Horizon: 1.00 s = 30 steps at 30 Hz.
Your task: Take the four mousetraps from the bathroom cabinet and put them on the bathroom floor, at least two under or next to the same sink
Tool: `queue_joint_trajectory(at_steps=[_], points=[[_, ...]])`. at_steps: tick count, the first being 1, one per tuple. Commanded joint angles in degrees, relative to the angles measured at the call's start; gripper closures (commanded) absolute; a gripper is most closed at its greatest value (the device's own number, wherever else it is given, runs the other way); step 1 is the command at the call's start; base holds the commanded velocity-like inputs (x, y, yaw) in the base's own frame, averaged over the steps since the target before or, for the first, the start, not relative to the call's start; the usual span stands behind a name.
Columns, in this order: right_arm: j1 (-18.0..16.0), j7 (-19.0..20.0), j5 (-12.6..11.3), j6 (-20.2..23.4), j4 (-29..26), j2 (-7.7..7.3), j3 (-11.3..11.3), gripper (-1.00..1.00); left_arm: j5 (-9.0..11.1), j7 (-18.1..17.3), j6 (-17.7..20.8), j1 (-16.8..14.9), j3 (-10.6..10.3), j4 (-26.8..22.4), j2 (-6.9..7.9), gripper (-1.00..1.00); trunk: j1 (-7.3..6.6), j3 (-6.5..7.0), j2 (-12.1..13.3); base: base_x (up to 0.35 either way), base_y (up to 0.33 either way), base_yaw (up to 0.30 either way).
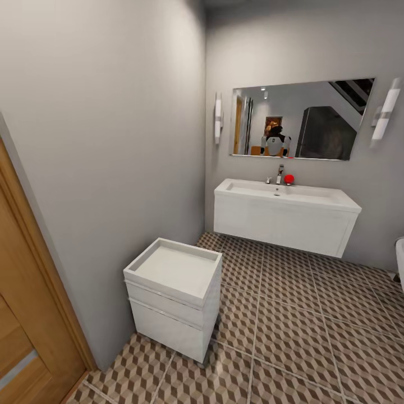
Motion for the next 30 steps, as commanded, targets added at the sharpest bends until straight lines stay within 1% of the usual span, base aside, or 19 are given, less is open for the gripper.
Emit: queue_joint_trajectory(at_steps=[1,3,6,9,10,11,12,15,19,20,21,22,25,28,30], points=[[0.0,-0.1,0.4,-0.5,-0.3,-0.03,0.0,-1.0,0.0,0.0,-0.1,0.0,0.1,-0.3,0.01,-1.0,0.0,-0.06,0.0,0.0,0.0,0.0],[-0.1,-0.2,1.1,-1.2,-0.9,-0.08,0.0,-1.0,-0.1,-0.1,0.0,0.0,0.0,-0.9,0.02,-1.0,0.0,-0.06,0.0,0.0,0.0,0.0],[-0.9,-0.3,2.1,-0.2,-1.9,-0.11,0.0,-1.0,-0.1,-0.1,0.0,0.0,-0.2,-1.9,0.01,-1.0,0.0,-0.06,0.0,0.0,0.0,0.0],[-1.9,-0.4,3.0,0.8,-2.9,0.01,0.0,-1.0,-0.2,0.0,0.2,0.0,-0.2,-2.9,-0.33,-1.0,0.0,-0.06,0.0,0.0,0.0,0.0],[-3.0,-0.4,3.9,8.6,-43.1,0.09,0.0,-1.0,-0.3,0.1,0.3,0.0,-0.2,-41.9,-0.48,-1.0,0.0,-0.06,0.0,0.0,0.0,0.0],[-3.7,-0.4,4.0,9.8,-44.5,0.15,0.0,-1.0,-0.3,0.2,0.4,0.0,-0.2,-42.9,-0.64,-1.0,0.0,-0.06,0.0,0.0,0.0,0.0],[-5.2,-0.4,4.0,12.0,-47.0,0.25,0.0,-1.0,-0.4,0.3,0.8,-0.1,-0.2,-45.2,-0.86,-1.0,0.0,-0.06,0.0,0.0,0.0,0.0],[-7.8,-0.4,4.1,14.4,-49.7,0.36,0.0,-1.0,-0.4,0.7,2.7,-0.1,-0.2,-48.8,-0.98,-1.0,0.0,-0.06,0.0,0.0,0.0,0.0],[-11.1,-0.4,4.1,16.2,-51.5,0.5,0.0,-1.0,-0.4,1.2,8.3,-0.4,-0.2,-54.1,-0.94,-1.0,0.0,-0.06,0.0,0.0,0.0,0.0],[-12.6,-0.4,4.1,16.6,-51.9,0.7,0.1,-1.0,-0.4,1.6,11.5,-0.6,-0.2,-57.2,-0.93,-1.0,0.0,-0.06,0.0,0.0,0.0,0.0],[-14.3,-0.4,4.1,17.0,-52.9,1.43,0.2,-1.0,-0.4,2.7,15.6,-1.0,-0.1,-62.3,-0.89,-1.0,0.0,-0.06,0.0,0.0,0.0,0.0],[-14.9,-0.2,4.1,17.2,-53.6,1.84,0.3,-1.0,-0.4,3.2,17.1,-1.3,-0.1,-64.9,-0.72,-1.0,0.0,-0.06,0.0,0.0,0.0,0.0],[-15.5,0.3,4.0,17.3,-54.8,2.2,0.6,-1.0,-0.5,3.7,18.5,-1.4,0.0,-67.6,-0.29,-1.0,0.0,-0.06,0.0,0.0,0.0,0.0],[-15.8,1.3,4.0,17.3,-55.6,2.36,1.4,-1.0,-0.4,4.0,19.2,-1.5,0.1,-68.8,0.05,-1.0,0.0,-0.06,0.0,0.0,0.0,0.0],[-16.0,3.3,4.1,17.3,-56.8,2.23,3.2,-1.0,-0.4,4.2,19.7,-1.6,0.1,-69.5,0.29,-1.0,0.0,-0.06,0.0,0.0,0.0,0.0]])
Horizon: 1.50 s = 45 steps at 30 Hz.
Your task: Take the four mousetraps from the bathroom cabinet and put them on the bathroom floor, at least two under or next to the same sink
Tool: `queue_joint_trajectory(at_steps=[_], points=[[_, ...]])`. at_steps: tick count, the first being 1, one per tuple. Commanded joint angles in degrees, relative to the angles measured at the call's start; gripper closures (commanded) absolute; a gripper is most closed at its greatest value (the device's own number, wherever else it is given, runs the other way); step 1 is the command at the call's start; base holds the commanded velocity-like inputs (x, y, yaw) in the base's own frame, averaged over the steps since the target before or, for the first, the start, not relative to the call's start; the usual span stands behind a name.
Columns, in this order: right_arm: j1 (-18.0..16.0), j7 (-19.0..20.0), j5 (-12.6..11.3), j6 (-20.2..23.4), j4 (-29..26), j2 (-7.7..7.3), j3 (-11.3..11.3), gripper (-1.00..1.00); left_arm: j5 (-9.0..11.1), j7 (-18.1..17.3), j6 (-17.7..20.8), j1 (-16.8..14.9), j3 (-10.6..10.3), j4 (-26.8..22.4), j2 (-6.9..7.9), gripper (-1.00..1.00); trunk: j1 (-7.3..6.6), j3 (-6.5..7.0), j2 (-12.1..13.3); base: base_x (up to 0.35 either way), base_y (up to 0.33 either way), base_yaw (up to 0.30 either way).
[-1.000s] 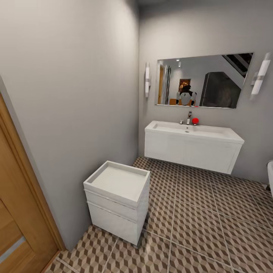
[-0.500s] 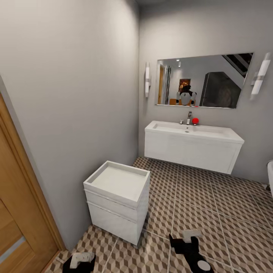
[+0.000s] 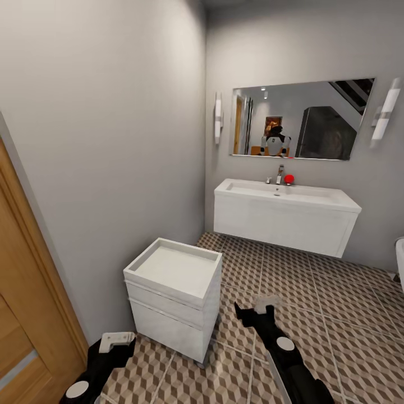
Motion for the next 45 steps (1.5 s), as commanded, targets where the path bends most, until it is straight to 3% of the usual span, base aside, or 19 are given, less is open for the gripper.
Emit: queue_joint_trajectory(at_steps=[1,14,21,24,28,29,30,34,41,42,45], points=[[-0.1,0.8,0.5,0.3,-0.9,-0.03,0.4,-1.0,0.0,0.2,0.4,0.0,-0.1,-0.2,0.07,-1.0,0.0,-0.07,0.0,0.0,0.0,0.0],[-0.1,1.6,0.6,0.5,-3.0,0.05,1.0,-1.0,0.1,0.1,0.5,-0.1,-0.2,0.8,0.17,-1.0,0.0,-0.07,0.0,0.0,0.0,0.0],[-0.1,1.8,0.6,0.0,-0.3,-0.97,0.8,-1.0,0.2,0.1,0.5,-0.1,-0.4,1.9,0.1,-1.0,0.0,-0.07,0.0,0.0,0.0,0.0],[0.0,1.9,0.6,-1.5,3.8,-2.0,0.8,-1.0,0.2,0.0,0.4,-0.1,-0.5,2.4,0.07,-1.0,0.0,-0.07,0.0,0.0,0.0,0.0],[0.0,1.9,0.5,-7.8,11.1,-3.2,0.8,-1.0,0.2,-0.1,-0.8,-0.1,-0.6,2.8,0.06,-1.0,0.0,-0.07,0.0,0.0,0.0,0.0],[0.0,1.8,0.5,-12.8,15.8,-3.72,0.8,-1.0,0.2,-0.1,-2.4,-0.1,-0.7,3.3,0.08,-1.0,0.0,-0.07,0.0,0.0,0.0,0.0],[0.0,1.5,0.5,-21.7,23.9,-4.21,0.7,-1.0,0.2,-0.2,-6.2,0.0,-0.8,5.4,0.11,-1.0,0.0,-0.07,0.0,0.0,0.0,0.0],[0.0,0.8,0.5,-31.2,32.5,-4.52,0.7,-1.0,0.2,-0.2,-11.9,0.0,-0.9,9.5,0.08,-1.0,0.0,-0.07,0.0,0.0,0.0,0.0],[0.1,-1.3,0.4,-39.6,39.4,-4.75,0.8,-1.0,0.2,-0.2,-20.8,0.0,-1.0,17.1,0.06,-1.0,0.0,-0.07,0.0,0.0,0.0,0.0],[0.1,-2.1,0.4,-41.1,41.0,-4.78,0.8,-1.0,0.1,-0.1,-23.3,0.0,-1.0,20.4,0.06,-1.0,0.0,-0.07,0.0,0.0,0.0,0.0],[0.0,-2.6,0.3,-42.1,43.1,-4.8,0.8,-1.0,0.0,-0.1,-25.8,0.0,-1.0,24.2,0.18,-1.0,0.0,-0.07,0.0,0.0,0.0,0.0]])
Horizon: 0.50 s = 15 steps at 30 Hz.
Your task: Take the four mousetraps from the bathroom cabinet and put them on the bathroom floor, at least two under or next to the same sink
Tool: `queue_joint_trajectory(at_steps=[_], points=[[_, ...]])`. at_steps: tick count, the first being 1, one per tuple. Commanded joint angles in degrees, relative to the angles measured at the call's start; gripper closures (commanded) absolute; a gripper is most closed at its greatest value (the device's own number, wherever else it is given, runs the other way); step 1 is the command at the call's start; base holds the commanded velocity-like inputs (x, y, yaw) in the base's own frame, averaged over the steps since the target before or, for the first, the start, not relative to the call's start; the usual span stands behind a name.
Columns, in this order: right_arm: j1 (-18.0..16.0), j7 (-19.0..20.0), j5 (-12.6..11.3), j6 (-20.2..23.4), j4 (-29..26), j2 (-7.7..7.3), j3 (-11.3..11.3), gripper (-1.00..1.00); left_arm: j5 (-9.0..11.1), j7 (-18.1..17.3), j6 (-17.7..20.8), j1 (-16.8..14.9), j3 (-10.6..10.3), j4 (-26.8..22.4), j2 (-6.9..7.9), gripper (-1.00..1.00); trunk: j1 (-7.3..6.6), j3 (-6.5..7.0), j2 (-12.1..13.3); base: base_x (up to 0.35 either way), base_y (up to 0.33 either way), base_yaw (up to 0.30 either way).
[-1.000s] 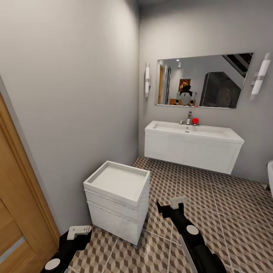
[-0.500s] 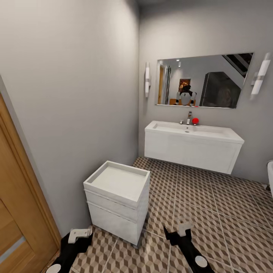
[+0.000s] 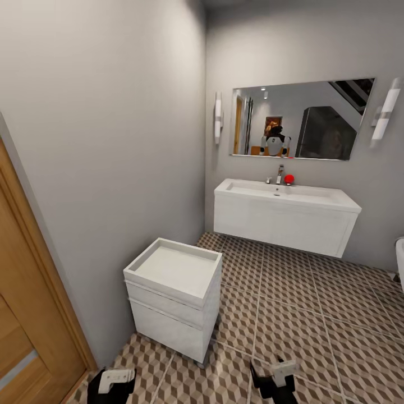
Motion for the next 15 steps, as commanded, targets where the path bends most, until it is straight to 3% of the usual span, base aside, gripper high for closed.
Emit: queue_joint_trajectory(at_steps=[1,12,15], points=[[0.0,-0.2,0.1,-0.3,0.4,-0.04,0.2,-1.0,-0.1,0.2,-0.8,0.0,-0.1,0.9,0.06,-1.0,0.0,-0.06,0.0,0.0,0.0,0.0],[0.0,-0.5,0.1,-0.9,3.7,0.03,0.2,-1.0,-0.1,0.5,-6.7,0.0,0.4,11.2,1.94,-1.0,0.0,-0.06,0.0,0.0,0.0,0.0],[0.0,-0.5,0.0,-1.2,5.5,0.09,0.2,-1.0,-0.1,0.5,-8.8,0.0,0.6,16.1,2.27,-1.0,0.0,-0.06,0.0,0.0,0.0,0.0]])
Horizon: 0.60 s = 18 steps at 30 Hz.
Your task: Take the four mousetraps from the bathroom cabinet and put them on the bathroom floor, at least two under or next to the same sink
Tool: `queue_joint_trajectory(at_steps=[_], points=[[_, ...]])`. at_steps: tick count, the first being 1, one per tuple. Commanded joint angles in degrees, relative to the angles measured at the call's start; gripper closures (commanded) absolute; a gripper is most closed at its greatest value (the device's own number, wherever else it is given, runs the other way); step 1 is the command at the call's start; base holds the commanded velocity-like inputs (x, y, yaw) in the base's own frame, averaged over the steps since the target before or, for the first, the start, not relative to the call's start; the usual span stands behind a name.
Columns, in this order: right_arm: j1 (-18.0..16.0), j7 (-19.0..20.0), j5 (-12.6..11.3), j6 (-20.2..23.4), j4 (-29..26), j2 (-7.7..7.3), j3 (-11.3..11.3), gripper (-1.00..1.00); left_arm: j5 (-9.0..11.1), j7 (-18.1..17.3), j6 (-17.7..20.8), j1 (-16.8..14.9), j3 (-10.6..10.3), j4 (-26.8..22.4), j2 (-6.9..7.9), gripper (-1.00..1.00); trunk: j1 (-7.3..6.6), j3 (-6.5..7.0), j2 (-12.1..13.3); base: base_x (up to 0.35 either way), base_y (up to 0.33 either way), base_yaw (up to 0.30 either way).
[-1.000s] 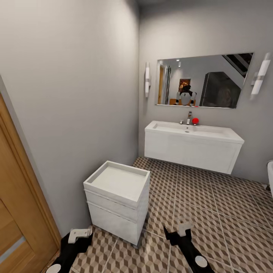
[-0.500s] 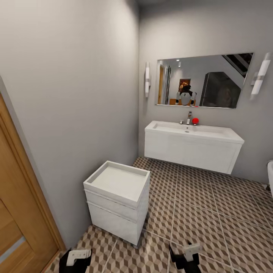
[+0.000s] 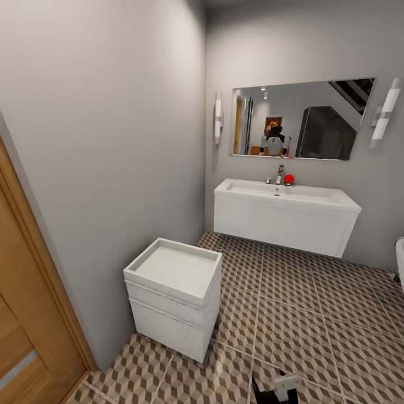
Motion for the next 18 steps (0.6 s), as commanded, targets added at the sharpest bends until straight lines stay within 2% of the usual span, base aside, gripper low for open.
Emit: queue_joint_trajectory(at_steps=[1,8,18], points=[[0.0,-0.1,0.0,-0.4,0.5,-0.01,0.2,-1.0,-0.1,0.2,-1.0,0.0,0.0,1.2,0.04,-1.0,0.0,-0.06,0.0,0.0,0.0,0.0],[0.0,-0.3,-0.5,-3.2,2.7,0.16,0.3,-1.0,0.0,0.2,-8.2,0.0,0.1,6.9,0.25,-1.0,0.0,-0.06,0.0,0.0,0.0,0.0],[0.0,-1.2,-0.7,-4.4,5.5,0.47,0.3,-1.0,0.1,0.3,-10.8,0.0,0.2,11.6,0.92,-1.0,0.0,-0.06,0.0,0.0,0.0,0.0]])
